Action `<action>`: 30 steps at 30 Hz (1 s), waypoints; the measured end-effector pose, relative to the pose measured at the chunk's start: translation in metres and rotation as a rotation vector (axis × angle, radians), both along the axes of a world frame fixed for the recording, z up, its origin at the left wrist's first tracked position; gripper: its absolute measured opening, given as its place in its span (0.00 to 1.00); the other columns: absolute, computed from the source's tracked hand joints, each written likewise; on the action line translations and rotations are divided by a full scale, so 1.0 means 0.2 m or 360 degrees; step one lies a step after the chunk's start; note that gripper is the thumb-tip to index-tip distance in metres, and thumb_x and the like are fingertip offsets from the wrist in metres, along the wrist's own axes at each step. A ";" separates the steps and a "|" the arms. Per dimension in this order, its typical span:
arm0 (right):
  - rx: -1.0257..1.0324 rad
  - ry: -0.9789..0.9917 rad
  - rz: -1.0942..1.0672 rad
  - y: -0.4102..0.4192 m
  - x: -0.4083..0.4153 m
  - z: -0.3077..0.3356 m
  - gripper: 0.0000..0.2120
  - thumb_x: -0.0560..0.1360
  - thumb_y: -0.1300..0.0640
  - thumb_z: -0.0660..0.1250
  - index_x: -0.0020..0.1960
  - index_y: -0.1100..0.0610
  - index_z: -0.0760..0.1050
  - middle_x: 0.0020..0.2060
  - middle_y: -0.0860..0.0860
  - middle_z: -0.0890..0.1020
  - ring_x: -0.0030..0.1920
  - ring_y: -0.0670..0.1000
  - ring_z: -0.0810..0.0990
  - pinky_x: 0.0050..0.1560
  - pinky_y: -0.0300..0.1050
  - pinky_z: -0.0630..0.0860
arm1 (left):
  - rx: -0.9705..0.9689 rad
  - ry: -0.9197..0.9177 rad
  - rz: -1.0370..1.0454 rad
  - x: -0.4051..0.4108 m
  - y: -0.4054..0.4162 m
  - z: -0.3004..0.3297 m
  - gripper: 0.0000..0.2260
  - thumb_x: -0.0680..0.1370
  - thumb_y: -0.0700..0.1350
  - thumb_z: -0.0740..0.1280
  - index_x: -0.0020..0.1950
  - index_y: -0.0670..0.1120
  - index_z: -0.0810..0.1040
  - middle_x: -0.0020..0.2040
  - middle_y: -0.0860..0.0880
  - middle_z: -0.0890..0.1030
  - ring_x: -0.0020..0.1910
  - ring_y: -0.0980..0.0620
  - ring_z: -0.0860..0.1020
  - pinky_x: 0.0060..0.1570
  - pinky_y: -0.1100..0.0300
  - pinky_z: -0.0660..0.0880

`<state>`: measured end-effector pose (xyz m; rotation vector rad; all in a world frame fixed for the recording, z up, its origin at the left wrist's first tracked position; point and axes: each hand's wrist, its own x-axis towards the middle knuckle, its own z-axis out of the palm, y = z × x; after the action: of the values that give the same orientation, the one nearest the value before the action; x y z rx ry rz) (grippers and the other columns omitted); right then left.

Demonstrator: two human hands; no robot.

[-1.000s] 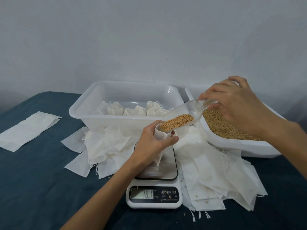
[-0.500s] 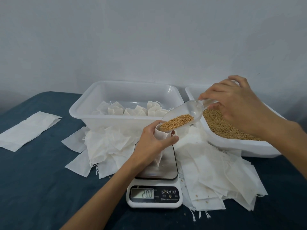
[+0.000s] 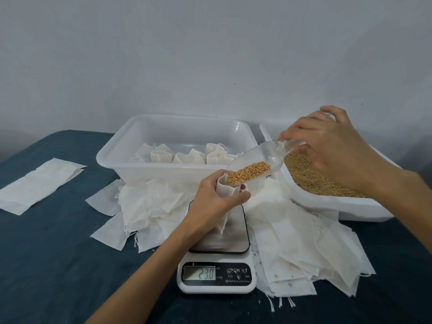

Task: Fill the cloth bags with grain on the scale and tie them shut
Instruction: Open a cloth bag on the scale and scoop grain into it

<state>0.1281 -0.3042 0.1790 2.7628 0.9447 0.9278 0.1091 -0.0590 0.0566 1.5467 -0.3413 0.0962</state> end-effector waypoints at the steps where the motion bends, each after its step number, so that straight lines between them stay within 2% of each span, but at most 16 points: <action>1: 0.0001 0.0000 -0.0001 0.00 0.00 0.00 0.13 0.74 0.64 0.74 0.58 0.54 0.82 0.51 0.49 0.83 0.55 0.58 0.79 0.70 0.63 0.60 | -0.0001 -0.0005 0.0002 0.00 0.00 0.00 0.10 0.76 0.36 0.77 0.56 0.42 0.82 0.49 0.44 0.86 0.47 0.54 0.83 0.51 0.62 0.79; 7: -0.0011 0.0007 -0.0018 0.00 0.00 0.00 0.14 0.74 0.65 0.73 0.58 0.54 0.82 0.51 0.49 0.83 0.55 0.58 0.79 0.70 0.63 0.60 | -0.0001 -0.0005 0.0006 0.00 0.00 0.00 0.12 0.74 0.37 0.78 0.55 0.42 0.82 0.46 0.49 0.86 0.46 0.55 0.83 0.51 0.62 0.78; 12: 0.0149 0.0233 -0.0030 -0.02 0.03 -0.05 0.13 0.75 0.63 0.71 0.58 0.51 0.80 0.50 0.44 0.82 0.55 0.53 0.78 0.68 0.55 0.60 | 0.0030 0.0018 0.0030 0.00 0.00 0.00 0.14 0.72 0.45 0.78 0.56 0.47 0.83 0.50 0.50 0.87 0.53 0.48 0.85 0.58 0.50 0.80; 15: 0.0305 0.0505 -0.0047 -0.04 0.07 -0.11 0.12 0.76 0.63 0.71 0.58 0.52 0.80 0.50 0.43 0.82 0.55 0.53 0.78 0.65 0.55 0.68 | 0.0064 0.0039 0.0030 0.01 0.01 -0.01 0.13 0.72 0.46 0.78 0.55 0.49 0.83 0.50 0.50 0.87 0.50 0.49 0.85 0.57 0.47 0.80; 17: 0.0416 0.0651 -0.0051 -0.06 0.08 -0.15 0.12 0.77 0.64 0.71 0.58 0.53 0.80 0.50 0.42 0.82 0.55 0.50 0.79 0.61 0.55 0.73 | 0.0054 0.0014 0.0001 0.01 0.01 -0.01 0.11 0.73 0.43 0.77 0.54 0.46 0.84 0.51 0.49 0.87 0.53 0.47 0.85 0.59 0.46 0.79; 18: 0.0492 0.0716 -0.0052 -0.07 0.09 -0.16 0.12 0.77 0.64 0.71 0.57 0.52 0.80 0.51 0.40 0.82 0.56 0.46 0.80 0.60 0.51 0.75 | 0.0041 0.0011 0.0002 0.01 0.01 -0.01 0.11 0.73 0.42 0.77 0.54 0.46 0.84 0.52 0.48 0.87 0.54 0.45 0.84 0.60 0.46 0.79; 20: 0.0660 0.0827 -0.0069 -0.11 0.11 -0.17 0.12 0.77 0.64 0.71 0.56 0.49 0.79 0.51 0.36 0.82 0.55 0.35 0.79 0.56 0.37 0.74 | 0.0029 0.0034 0.0040 0.02 0.00 -0.02 0.13 0.71 0.43 0.78 0.55 0.46 0.84 0.51 0.46 0.86 0.53 0.43 0.83 0.59 0.49 0.78; 22: 0.0762 0.0866 -0.0100 -0.15 0.12 -0.18 0.12 0.78 0.64 0.70 0.57 0.50 0.79 0.52 0.35 0.81 0.53 0.27 0.76 0.51 0.25 0.70 | 0.0024 0.0041 0.0023 0.02 0.00 -0.02 0.11 0.72 0.38 0.78 0.53 0.44 0.83 0.47 0.47 0.83 0.47 0.48 0.81 0.52 0.54 0.77; 24: 0.0810 0.0878 -0.0139 -0.20 0.14 -0.20 0.11 0.78 0.63 0.70 0.57 0.51 0.79 0.52 0.37 0.82 0.52 0.25 0.75 0.48 0.20 0.68 | 0.0002 0.0046 -0.0022 0.02 0.01 -0.01 0.10 0.75 0.30 0.75 0.52 0.42 0.83 0.47 0.48 0.83 0.47 0.53 0.80 0.50 0.60 0.77; 27: 0.0876 0.0911 -0.0217 -0.25 0.18 -0.22 0.12 0.77 0.63 0.71 0.58 0.51 0.79 0.52 0.40 0.82 0.51 0.29 0.76 0.48 0.22 0.68 | -0.0078 0.0052 -0.0006 0.02 0.02 0.01 0.12 0.76 0.28 0.72 0.55 0.40 0.83 0.50 0.46 0.83 0.50 0.54 0.80 0.52 0.63 0.78; 30: 0.0882 0.0867 -0.0474 -0.31 0.24 -0.24 0.13 0.77 0.64 0.71 0.61 0.55 0.78 0.54 0.46 0.81 0.54 0.43 0.77 0.52 0.33 0.69 | -0.0119 0.0057 0.0010 0.03 0.04 0.01 0.12 0.76 0.29 0.73 0.58 0.39 0.83 0.50 0.46 0.81 0.48 0.53 0.79 0.51 0.63 0.77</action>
<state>0.1755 -0.3666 0.1303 3.5973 0.3008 0.4336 0.1146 -0.0504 0.0586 1.4739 -0.3013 0.0852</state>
